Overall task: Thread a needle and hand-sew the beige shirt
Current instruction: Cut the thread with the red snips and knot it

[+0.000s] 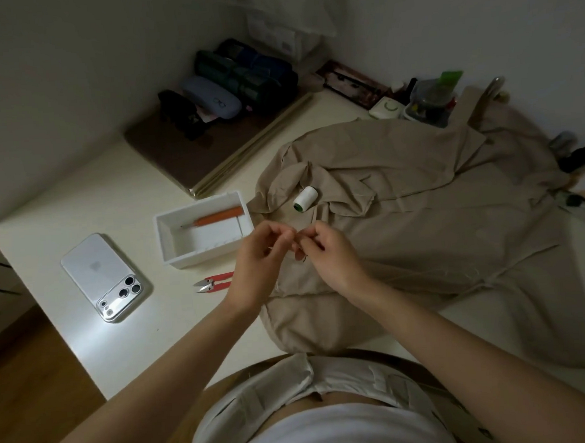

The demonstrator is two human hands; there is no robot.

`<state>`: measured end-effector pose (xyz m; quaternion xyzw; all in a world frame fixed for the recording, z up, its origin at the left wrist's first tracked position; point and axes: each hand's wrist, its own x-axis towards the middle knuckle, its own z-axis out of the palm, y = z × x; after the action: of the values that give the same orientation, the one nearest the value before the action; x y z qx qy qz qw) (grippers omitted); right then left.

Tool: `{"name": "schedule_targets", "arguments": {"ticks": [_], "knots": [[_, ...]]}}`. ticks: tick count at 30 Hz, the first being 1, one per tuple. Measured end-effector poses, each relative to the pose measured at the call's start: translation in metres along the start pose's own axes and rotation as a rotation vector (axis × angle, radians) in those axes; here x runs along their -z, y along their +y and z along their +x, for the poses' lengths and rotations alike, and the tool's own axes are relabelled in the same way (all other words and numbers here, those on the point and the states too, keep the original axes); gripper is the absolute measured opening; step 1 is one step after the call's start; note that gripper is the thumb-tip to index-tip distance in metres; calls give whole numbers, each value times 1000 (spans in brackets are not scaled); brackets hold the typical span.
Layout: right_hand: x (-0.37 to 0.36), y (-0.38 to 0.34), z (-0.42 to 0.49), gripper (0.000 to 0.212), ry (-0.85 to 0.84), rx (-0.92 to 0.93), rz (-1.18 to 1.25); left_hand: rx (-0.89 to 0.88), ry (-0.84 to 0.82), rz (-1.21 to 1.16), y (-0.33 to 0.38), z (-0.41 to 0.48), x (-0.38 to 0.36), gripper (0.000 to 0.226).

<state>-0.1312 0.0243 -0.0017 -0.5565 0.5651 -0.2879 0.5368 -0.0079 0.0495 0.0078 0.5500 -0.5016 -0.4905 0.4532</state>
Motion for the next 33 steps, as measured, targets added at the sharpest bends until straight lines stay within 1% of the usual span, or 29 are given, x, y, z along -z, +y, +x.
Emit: {"name": "schedule_targets", "arguments": {"ticks": [2,5,7,10,14,20,23,26,28,31,33], "knots": [[-1,3,-1,17,36,67,16,156,32,-182,-3,-1,-3,14],[1,3,-6,11,66,180,56,300,27,-355,-8,-2,-2,18],[2,1,-8,5,77,253,55,349,32,-439,-9,-2,-1,19],[3,-2,-8,3,110,323,57,367,69,-511,-9,-2,0,15],[5,-1,-6,2,109,406,9,393,108,-494,-8,-3,1,9],[10,7,0,2,144,542,-222,426,175,-422,-6,-6,1,7],[8,10,3,5,181,621,-413,428,189,-404,-2,-8,-1,23],[8,11,5,11,163,686,-582,453,204,-396,-1,-8,-3,33],[11,11,5,15,162,730,-632,477,217,-397,-4,-7,-3,27],[13,11,5,4,143,791,-700,494,220,-403,-9,-5,-4,10],[14,11,4,6,111,808,-712,494,215,-386,-11,-5,-3,15]]}}
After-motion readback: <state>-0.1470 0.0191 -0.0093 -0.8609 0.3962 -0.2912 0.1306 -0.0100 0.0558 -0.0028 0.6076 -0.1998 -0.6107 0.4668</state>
